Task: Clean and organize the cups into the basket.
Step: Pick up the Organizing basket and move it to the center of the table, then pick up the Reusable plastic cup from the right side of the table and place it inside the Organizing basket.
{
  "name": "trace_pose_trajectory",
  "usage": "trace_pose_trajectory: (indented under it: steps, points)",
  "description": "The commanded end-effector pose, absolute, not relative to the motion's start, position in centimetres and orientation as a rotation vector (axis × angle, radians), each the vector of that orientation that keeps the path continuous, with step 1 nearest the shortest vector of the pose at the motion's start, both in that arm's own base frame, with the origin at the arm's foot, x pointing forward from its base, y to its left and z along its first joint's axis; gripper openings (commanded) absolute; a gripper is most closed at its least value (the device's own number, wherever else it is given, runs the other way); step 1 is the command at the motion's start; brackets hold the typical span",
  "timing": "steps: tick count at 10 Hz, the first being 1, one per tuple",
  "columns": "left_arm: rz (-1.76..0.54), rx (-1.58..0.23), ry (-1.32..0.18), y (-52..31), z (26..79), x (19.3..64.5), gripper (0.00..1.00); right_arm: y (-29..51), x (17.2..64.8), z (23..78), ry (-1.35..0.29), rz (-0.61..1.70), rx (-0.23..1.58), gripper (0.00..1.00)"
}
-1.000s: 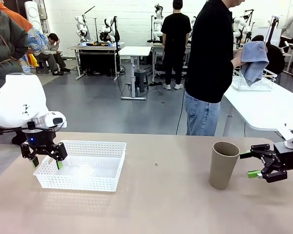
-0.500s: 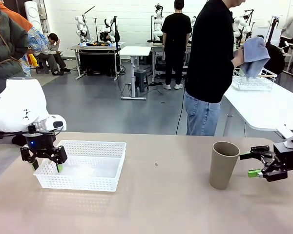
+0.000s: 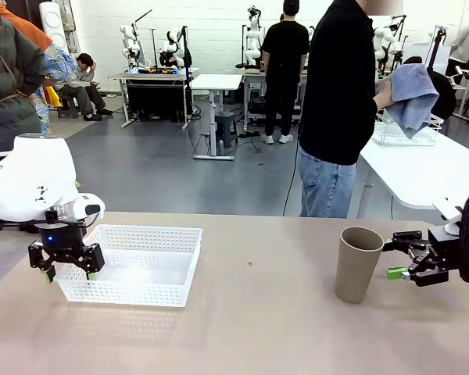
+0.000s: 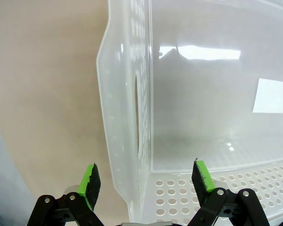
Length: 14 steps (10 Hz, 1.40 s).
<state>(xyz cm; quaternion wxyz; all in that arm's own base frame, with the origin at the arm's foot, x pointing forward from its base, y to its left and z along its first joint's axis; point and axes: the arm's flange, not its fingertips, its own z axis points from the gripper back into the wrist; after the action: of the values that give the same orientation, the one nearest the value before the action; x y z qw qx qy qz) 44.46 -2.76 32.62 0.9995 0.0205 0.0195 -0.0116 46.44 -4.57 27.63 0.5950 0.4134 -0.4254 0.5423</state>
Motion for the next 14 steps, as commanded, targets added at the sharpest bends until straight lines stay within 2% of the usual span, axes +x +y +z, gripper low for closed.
trace_pose_trajectory:
  steps: [1,14]
  points:
    - [0.002,0.067,0.003,-3.0,32.5,44.3,1.00,-3.7,47.5,27.3,-1.015,1.250,0.959,1.00]
    - [0.004,0.061,0.009,-2.8,32.2,44.8,1.00,-0.2,49.6,23.9,-0.888,1.285,1.015,1.00]
